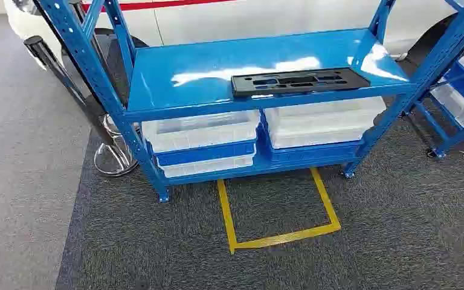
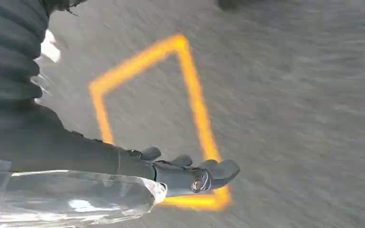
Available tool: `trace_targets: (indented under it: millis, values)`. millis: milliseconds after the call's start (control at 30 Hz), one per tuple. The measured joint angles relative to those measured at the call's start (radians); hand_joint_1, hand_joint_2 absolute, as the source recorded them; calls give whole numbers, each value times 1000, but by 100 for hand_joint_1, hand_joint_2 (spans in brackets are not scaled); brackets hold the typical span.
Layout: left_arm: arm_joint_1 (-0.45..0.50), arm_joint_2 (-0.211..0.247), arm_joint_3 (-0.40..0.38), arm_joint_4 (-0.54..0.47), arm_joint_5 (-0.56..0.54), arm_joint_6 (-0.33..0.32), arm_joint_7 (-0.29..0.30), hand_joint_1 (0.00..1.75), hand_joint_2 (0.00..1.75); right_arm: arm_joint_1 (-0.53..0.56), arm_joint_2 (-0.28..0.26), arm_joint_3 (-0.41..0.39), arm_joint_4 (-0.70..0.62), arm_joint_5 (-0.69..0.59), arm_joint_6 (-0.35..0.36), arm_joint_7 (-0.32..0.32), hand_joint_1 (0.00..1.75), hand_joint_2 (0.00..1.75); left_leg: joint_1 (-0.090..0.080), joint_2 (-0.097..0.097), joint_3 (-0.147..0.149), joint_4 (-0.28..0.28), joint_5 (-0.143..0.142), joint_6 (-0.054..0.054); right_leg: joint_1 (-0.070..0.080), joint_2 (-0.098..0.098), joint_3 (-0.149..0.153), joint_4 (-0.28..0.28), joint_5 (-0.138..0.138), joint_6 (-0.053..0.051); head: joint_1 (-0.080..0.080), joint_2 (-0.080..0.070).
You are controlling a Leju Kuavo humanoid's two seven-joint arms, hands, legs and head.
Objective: Take the parts from the cabinet and place them on the table.
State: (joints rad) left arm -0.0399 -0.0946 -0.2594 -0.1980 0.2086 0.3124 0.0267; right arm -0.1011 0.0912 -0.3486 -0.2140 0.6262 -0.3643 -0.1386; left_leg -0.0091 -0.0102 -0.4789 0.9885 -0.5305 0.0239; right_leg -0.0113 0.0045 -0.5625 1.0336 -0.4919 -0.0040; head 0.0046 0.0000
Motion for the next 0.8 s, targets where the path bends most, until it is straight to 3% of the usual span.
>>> trace_targets:
  millis: [67, 300, 467, 600, 800]
  values:
    - [-4, 0, -13, 2, -18, -13, -1, 0, 175, -69, 11, 47, -4, 88, 0, -63, 0, 175, 0, 6, 1, 0, 0, 0, 0, 6, -1, 0, 2, 0, 0, 0]
    - [-27, -3, -56, 3, -64, -40, 24, 0, 175, -376, 109, 225, -38, 267, -16, -167, 0, 175, 0, 8, -1, 1, 6, -1, 0, 9, -5, 2, 7, 0, 0, 0]
    - [-40, -5, -76, 5, -76, -50, 45, 0, 175, -665, 201, 345, -88, 337, -33, -154, 0, 175, 0, 6, -5, 5, 12, -4, 2, 7, -14, 4, 12, -2, 0, 0]
    - [-35, -6, -90, 7, -82, -50, 61, 0, 175, -738, 239, 455, -137, 338, -72, -160, 0, 175, 0, 5, -9, 5, 12, -4, 4, 6, -15, 5, 12, -2, 0, 0]
    - [-37, -5, -90, 9, -80, -47, 61, 0, 175, -758, 256, 652, -205, 397, -230, -123, 0, 175, 0, 5, -10, 5, 11, -4, 3, 6, -16, 4, 12, -2, 0, 0]
